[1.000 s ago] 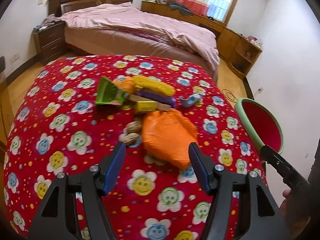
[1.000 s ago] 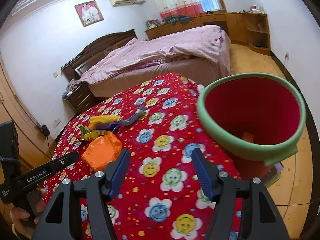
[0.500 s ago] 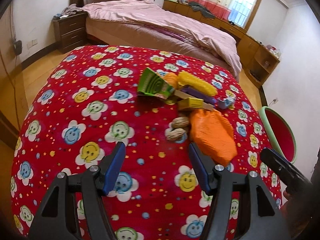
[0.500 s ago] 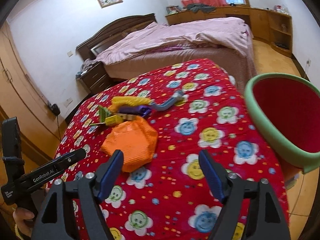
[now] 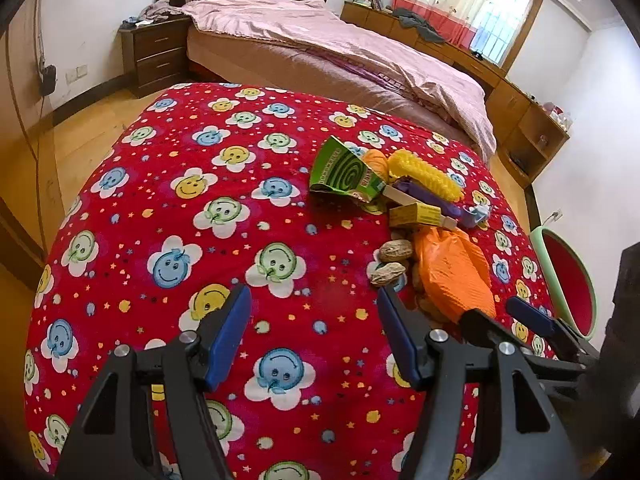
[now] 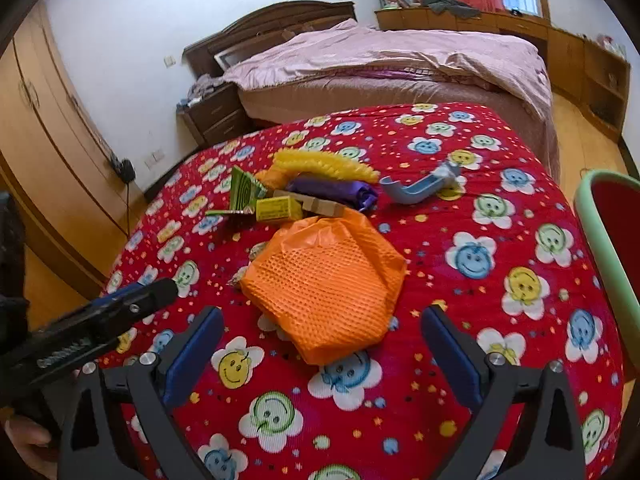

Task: Collect trash
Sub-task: 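Grasp the orange mesh bag with the right tool and lift it, then grasp the yellow box with the left tool while the right tool holds the mesh bag, then carry the yellow box and mesh bag over the red bucket and open both tools, then move both tools back over the trash on the bedspread, then grasp the green mosquito-coil box with the left tool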

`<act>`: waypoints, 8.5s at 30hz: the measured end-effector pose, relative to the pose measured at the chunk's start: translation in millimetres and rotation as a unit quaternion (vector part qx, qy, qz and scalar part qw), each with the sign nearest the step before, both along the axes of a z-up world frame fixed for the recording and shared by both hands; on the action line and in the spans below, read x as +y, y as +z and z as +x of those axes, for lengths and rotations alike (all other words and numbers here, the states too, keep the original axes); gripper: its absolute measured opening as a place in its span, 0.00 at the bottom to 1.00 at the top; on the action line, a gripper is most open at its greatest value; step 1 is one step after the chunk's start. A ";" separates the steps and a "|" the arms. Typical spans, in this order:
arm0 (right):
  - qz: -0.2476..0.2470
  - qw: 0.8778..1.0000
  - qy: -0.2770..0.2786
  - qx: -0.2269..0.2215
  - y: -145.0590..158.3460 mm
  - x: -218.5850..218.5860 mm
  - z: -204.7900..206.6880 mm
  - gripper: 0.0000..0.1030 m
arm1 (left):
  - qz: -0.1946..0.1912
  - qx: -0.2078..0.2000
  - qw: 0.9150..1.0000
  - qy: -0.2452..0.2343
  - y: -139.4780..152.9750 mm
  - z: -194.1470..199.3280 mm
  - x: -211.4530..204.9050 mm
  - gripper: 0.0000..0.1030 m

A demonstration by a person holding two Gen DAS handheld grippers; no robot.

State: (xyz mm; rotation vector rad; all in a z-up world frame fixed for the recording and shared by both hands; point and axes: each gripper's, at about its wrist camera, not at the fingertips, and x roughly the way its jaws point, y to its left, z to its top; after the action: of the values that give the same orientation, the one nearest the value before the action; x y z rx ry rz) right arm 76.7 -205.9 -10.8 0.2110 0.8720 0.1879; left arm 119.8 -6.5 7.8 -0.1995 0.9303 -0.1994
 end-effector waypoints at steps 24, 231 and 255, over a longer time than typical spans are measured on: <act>0.037 0.999 -0.030 0.002 -5.0 -33.6 4.1 0.11 | 0.002 -0.002 1.000 -0.016 2.6 -2.4 -13.9 0.63; 0.071 0.984 -0.159 -0.020 18.3 -123.6 -6.1 0.76 | 0.094 -0.041 0.993 -0.055 -26.9 119.5 -52.5 0.89; 0.063 0.988 -0.140 -0.010 11.6 -108.7 14.9 0.76 | 0.034 -0.043 0.995 -0.077 -13.7 103.6 -41.2 0.66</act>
State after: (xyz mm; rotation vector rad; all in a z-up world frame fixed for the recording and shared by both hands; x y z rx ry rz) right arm 91.6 -314.6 0.8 0.4456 0.8021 -0.0172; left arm 223.5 -47.7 -5.9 -0.0554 0.8649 -0.3162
